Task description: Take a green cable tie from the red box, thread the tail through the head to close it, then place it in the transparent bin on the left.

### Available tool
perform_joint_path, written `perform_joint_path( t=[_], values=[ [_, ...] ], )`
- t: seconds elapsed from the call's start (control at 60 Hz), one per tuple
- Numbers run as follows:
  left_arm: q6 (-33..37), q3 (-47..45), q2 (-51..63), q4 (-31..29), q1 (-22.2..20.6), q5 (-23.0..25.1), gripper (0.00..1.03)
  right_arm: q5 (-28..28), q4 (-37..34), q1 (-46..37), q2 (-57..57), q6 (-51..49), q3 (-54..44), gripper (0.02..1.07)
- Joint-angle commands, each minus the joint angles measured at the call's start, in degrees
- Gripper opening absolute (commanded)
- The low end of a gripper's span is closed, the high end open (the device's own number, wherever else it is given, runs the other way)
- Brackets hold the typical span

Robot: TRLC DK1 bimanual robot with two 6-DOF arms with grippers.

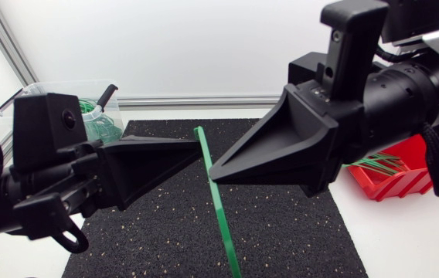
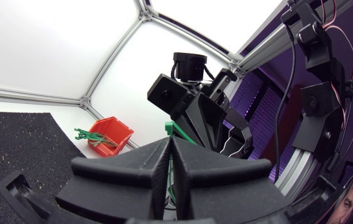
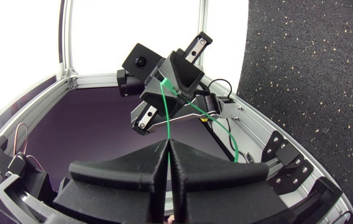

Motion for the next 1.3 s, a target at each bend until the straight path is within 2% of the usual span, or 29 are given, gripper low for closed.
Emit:
perform_joint_path(
  t=[0.0,0.317,1.283],
  values=[
    [0.49,1.48,-0.3,0.58,0.57,-0.47,0.04,-0.12,-0.21,0.18,0.02,1.86,-1.51,0.08],
    [0.49,2.01,1.02,0.67,1.19,-0.47,0.04,-0.12,0.06,0.35,-0.07,1.86,-2.04,0.08],
    [1.28,-0.19,0.23,0.41,-1.71,-0.47,0.04,0.84,3.13,-0.7,-0.95,2.21,-2.04,0.08]
  ],
)
